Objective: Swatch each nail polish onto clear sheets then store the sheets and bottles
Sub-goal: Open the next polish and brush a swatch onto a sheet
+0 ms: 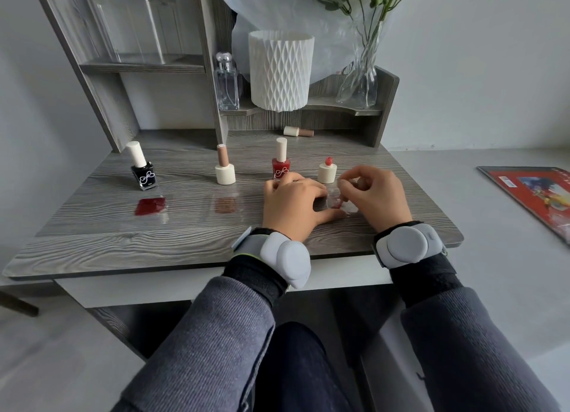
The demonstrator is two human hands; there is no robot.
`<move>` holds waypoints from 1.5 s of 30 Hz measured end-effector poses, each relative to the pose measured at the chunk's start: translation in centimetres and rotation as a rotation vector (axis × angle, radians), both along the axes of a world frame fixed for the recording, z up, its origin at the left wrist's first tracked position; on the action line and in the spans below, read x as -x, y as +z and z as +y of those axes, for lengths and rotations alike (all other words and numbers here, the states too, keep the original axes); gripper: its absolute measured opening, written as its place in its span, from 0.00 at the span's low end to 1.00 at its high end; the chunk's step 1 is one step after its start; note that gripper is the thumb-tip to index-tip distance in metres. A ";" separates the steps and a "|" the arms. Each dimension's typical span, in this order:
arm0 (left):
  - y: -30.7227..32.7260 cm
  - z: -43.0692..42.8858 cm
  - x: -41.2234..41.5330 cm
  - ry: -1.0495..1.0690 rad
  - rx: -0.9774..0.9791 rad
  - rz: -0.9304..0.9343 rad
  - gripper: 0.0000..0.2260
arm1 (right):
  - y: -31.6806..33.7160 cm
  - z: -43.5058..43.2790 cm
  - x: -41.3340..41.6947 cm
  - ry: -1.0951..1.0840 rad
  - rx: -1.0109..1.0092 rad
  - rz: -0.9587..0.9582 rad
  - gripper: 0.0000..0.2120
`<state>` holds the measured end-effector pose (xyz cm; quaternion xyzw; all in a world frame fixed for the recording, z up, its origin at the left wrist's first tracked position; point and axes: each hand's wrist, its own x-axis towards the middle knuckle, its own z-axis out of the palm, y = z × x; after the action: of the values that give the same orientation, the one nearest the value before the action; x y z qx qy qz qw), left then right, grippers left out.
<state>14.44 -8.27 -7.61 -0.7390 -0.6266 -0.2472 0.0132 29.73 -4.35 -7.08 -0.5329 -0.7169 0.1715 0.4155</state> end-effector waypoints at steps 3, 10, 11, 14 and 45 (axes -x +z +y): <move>0.0 0.0 0.0 -0.001 -0.005 -0.006 0.24 | -0.1 0.1 -0.1 -0.032 -0.002 -0.002 0.04; -0.1 0.1 0.0 0.001 -0.002 -0.033 0.25 | 0.1 0.0 -0.3 -0.134 0.001 0.019 0.07; -0.1 0.1 0.1 0.001 0.000 -0.035 0.25 | 0.1 -0.1 -0.3 -0.139 0.004 0.020 0.07; -0.2 0.0 0.1 0.000 0.005 -0.036 0.25 | 0.2 -0.2 -0.4 -0.177 -0.028 0.107 0.08; -0.3 0.2 0.1 0.009 -0.005 -0.026 0.23 | 0.1 0.0 -0.2 -0.030 -0.021 0.129 0.06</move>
<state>14.38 -8.07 -7.92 -0.7329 -0.6293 -0.2584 0.0078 29.95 -4.37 -7.02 -0.5270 -0.6824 0.1914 0.4690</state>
